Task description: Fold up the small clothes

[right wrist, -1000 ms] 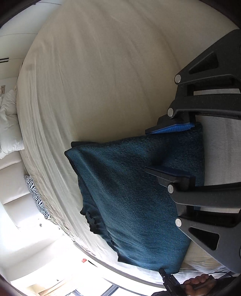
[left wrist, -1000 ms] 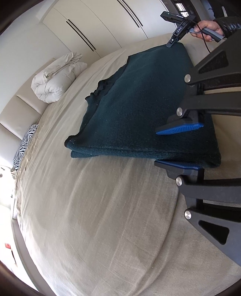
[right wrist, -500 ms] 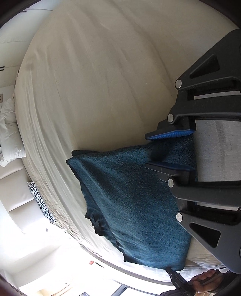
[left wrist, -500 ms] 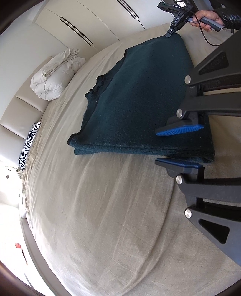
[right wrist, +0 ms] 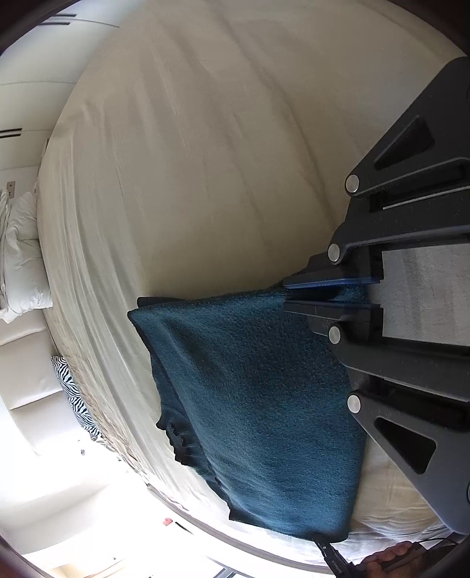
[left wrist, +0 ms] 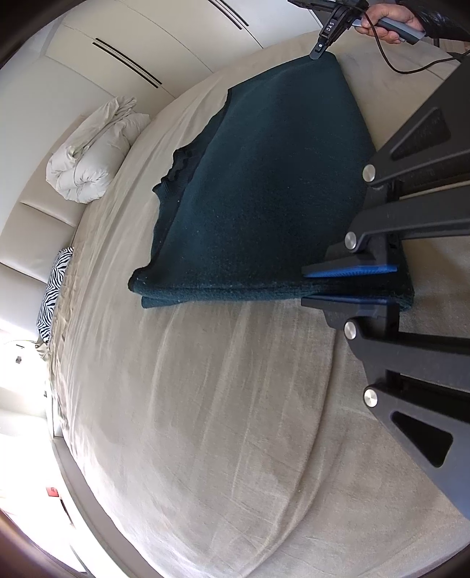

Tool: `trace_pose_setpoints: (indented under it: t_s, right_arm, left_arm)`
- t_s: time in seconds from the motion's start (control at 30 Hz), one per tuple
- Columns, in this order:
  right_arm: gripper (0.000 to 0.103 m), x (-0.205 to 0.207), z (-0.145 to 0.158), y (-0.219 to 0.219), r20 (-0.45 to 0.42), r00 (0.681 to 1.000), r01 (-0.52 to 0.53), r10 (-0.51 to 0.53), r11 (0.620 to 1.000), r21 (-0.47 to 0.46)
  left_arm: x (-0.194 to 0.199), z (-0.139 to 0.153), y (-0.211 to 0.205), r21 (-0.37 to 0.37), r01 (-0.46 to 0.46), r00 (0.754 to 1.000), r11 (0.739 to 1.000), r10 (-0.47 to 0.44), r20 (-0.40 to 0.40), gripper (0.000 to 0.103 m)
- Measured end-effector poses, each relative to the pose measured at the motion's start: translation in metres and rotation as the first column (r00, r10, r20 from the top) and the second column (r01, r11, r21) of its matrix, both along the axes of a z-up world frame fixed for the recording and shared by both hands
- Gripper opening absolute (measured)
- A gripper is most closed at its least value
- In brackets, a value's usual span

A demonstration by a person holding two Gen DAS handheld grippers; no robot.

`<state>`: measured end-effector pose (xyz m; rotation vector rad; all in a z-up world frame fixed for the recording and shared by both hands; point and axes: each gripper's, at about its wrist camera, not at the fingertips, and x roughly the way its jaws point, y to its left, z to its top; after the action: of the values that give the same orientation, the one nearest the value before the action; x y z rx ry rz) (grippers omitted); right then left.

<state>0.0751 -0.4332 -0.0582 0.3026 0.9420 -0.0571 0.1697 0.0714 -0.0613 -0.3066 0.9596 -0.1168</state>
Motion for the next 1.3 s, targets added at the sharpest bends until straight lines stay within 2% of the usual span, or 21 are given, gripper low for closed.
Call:
trace_pose_setpoints:
  t_s: [0.47, 0.5, 0.57, 0.67, 0.9, 1.03, 1.17, 1.3]
  right_arm:
    - [0.005, 0.000, -0.022, -0.009, -0.018, 1.000, 0.005, -0.003, 0.997, 0.075]
    - [0.005, -0.001, -0.023, -0.010, -0.013, 1.000, 0.007, -0.006, 0.997, 0.082]
    - [0.006, -0.002, -0.023, -0.011, -0.009, 1.000, 0.014, -0.013, 0.995, 0.101]
    - [0.007, -0.003, -0.021, -0.010, -0.013, 1.000, 0.028, -0.026, 0.993, 0.112]
    - [0.014, -0.010, -0.004, -0.008, 0.014, 0.996, 0.085, -0.087, 0.993, 0.086]
    - [0.014, -0.012, 0.012, -0.001, 0.053, 0.994, 0.093, -0.098, 0.992, 0.088]
    - [0.014, -0.008, 0.029, 0.018, 0.087, 0.994, 0.058, -0.066, 0.994, 0.093]
    - [0.016, 0.004, 0.039, 0.050, 0.104, 0.995, -0.024, 0.013, 0.994, 0.103]
  left_arm:
    - [-0.002, -0.007, 0.005, -0.007, 0.004, 1.000, 1.000, -0.005, -0.028, 0.012]
    - [-0.002, -0.007, 0.004, 0.009, 0.003, 0.999, 1.000, -0.003, -0.037, 0.017]
    - [-0.001, -0.006, -0.001, 0.046, 0.007, 0.999, 0.999, -0.005, -0.045, 0.018]
    - [0.000, -0.001, -0.012, 0.123, 0.013, 0.999, 0.992, -0.008, -0.048, 0.026]
    - [-0.002, -0.001, -0.019, 0.186, -0.003, 0.998, 0.982, 0.013, -0.054, 0.043]
    - [-0.003, -0.002, -0.018, 0.195, -0.003, 0.999, 0.981, 0.014, -0.052, 0.045]
    - [-0.003, -0.002, -0.018, 0.193, -0.004, 0.999, 0.981, 0.014, -0.050, 0.047]
    - [-0.003, -0.002, -0.018, 0.195, -0.004, 0.999, 0.981, 0.013, -0.048, 0.049]
